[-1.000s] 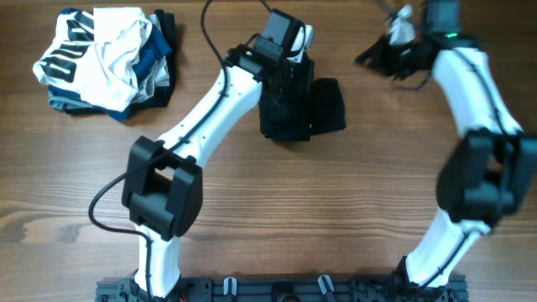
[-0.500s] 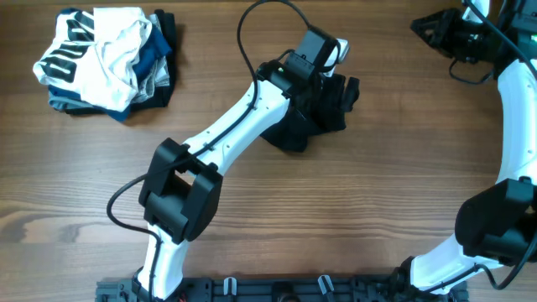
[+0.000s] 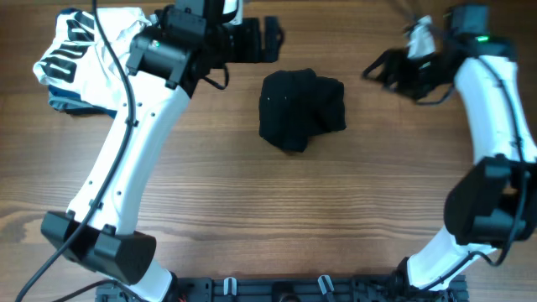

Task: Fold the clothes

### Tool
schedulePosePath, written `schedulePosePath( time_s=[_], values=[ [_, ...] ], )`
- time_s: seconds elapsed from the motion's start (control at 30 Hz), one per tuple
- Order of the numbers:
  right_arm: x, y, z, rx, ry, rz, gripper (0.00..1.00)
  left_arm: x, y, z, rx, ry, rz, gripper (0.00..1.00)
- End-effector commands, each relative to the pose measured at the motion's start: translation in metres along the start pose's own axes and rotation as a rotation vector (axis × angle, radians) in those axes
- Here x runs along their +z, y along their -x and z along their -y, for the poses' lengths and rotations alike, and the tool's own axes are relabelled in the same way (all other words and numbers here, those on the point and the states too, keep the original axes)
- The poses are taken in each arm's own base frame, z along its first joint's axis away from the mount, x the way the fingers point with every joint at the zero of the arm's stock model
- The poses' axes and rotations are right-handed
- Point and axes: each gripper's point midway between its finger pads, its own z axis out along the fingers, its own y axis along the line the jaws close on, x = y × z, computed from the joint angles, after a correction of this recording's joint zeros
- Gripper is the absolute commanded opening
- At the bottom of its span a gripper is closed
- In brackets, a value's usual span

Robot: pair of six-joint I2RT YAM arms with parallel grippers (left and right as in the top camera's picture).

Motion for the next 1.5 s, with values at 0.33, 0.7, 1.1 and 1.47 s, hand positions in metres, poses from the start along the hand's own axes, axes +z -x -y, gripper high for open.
schedulePosePath(
  time_s=[0.33, 0.7, 1.1, 1.47],
  values=[
    [0.108, -0.061, 0.006, -0.006, -0.067, -0.091, 0.34, 0.058, -0.043, -0.071, -0.035, 0.179, -0.207, 1.0],
    [0.061, 0.025, 0.018, -0.051, -0.11, 0.165, 0.04, 0.059, -0.043, -0.071, -0.035, 0.179, -0.207, 1.0],
    [0.098, 0.003, 0.059, -0.001, -0.173, 0.049, 0.52, 0.07, -0.052, -0.062, 0.005, 0.16, -0.241, 1.0],
    [0.144, -0.055, 0.041, -0.027, -0.175, -0.136, 0.7, 0.074, -0.055, -0.1, 0.003, 0.27, -0.264, 1.0]
  ],
)
